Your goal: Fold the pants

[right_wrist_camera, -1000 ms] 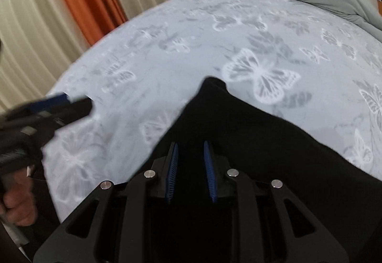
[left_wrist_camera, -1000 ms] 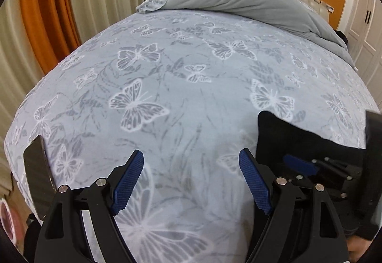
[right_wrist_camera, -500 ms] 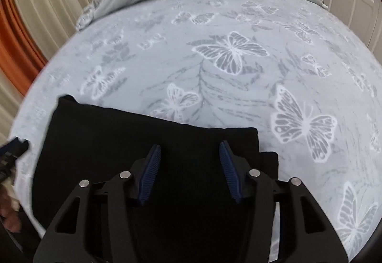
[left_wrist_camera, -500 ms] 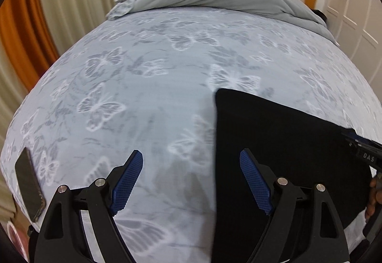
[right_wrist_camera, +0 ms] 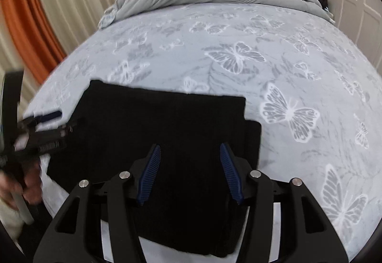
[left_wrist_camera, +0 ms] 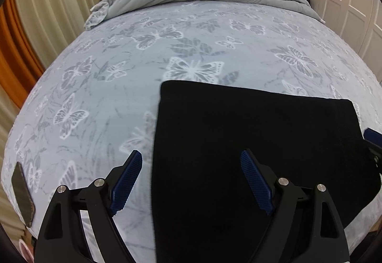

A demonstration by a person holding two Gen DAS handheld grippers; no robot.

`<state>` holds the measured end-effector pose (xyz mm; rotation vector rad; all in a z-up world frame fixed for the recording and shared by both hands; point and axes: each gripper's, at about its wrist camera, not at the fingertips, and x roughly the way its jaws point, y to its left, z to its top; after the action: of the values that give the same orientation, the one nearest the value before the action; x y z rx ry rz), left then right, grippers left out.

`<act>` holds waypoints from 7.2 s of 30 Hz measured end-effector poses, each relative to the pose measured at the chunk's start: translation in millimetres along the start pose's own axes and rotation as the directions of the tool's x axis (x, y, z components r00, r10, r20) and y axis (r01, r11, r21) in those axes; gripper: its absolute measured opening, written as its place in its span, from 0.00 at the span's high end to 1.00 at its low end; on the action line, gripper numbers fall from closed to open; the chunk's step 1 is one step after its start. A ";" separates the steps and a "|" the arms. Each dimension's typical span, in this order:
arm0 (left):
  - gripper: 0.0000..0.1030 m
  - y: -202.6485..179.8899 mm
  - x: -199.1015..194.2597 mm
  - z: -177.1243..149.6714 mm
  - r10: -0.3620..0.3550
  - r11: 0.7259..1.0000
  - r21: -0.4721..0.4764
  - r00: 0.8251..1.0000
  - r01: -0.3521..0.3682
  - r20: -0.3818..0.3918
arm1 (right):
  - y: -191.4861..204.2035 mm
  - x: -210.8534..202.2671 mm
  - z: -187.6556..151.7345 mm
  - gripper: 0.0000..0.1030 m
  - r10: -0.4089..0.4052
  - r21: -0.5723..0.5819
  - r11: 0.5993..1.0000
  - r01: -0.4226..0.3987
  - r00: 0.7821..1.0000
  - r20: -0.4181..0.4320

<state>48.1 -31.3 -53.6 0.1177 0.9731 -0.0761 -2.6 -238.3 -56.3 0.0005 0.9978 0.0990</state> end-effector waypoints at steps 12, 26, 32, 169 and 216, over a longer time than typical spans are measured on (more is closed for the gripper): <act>0.16 -2.9 3.8 -0.1 -0.163 0.986 -0.041 0.985 0.161 -0.050 | -61.5 -27.8 -3.6 0.27 0.145 0.219 0.963 -0.154 0.988 0.056; 0.16 17.7 -12.1 -18.7 -0.174 0.983 -0.068 0.984 0.171 -0.043 | -17.8 -47.8 3.2 0.68 0.232 0.079 0.968 -0.237 0.970 0.066; 0.16 5.3 -6.3 -25.1 -0.169 0.986 -0.026 0.983 0.167 -0.068 | -40.1 -7.1 -14.5 0.55 0.174 0.166 0.972 -0.163 0.983 -0.053; 0.60 -27.5 -115.7 12.4 -0.167 0.986 0.041 0.941 0.162 0.293 | -11.1 -71.6 45.3 0.62 0.380 0.202 0.848 -0.491 0.826 0.416; 0.41 6.6 178.0 189.1 -0.184 0.972 -0.130 0.977 0.197 0.104 | -98.7 203.1 222.9 0.34 0.344 0.344 0.854 -0.391 0.919 0.191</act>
<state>303.8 -52.1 -95.2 -0.1081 0.8938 -0.1882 301.9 -309.6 -110.2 0.5499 0.8694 0.2557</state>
